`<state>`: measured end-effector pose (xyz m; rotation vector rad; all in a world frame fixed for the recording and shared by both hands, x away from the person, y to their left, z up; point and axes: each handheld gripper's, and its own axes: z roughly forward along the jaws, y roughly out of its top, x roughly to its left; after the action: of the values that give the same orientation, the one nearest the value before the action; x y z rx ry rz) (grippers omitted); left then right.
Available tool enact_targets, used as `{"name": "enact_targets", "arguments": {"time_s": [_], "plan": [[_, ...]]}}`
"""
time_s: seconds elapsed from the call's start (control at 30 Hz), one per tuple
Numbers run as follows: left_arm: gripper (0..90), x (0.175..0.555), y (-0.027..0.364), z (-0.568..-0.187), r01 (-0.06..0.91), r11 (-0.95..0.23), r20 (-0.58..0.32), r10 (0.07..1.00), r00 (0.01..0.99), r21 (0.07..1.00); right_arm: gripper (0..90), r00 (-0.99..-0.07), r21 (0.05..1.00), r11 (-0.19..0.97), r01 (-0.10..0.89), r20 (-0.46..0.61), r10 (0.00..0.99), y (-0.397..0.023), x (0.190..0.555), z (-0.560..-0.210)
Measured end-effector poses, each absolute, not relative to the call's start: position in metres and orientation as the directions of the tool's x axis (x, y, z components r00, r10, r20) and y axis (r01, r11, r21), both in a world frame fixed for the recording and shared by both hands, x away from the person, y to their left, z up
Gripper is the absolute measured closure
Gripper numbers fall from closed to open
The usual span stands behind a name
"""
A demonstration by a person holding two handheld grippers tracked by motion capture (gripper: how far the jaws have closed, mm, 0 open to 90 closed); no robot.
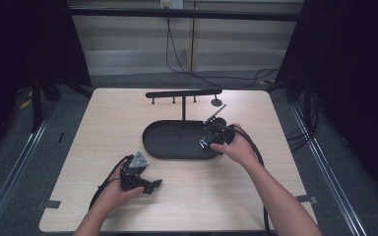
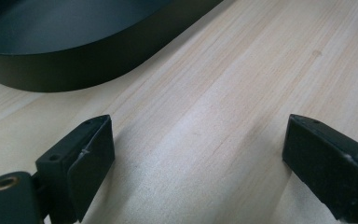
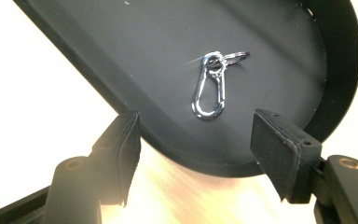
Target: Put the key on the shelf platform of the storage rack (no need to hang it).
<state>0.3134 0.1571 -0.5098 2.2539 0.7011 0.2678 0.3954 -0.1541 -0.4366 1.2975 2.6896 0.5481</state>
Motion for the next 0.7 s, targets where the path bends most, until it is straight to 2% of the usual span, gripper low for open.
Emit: {"name": "enact_targets", "arguments": {"time_s": [0.7], "plan": [[8.8, 0.313, 0.157, -0.51, 0.403, -0.57, -0.02, 0.56, 0.828, 0.716, 32.7, -0.643, 0.374, 0.581, 0.723, 0.058, 0.763, -0.167, 0.375, -0.428]]}}
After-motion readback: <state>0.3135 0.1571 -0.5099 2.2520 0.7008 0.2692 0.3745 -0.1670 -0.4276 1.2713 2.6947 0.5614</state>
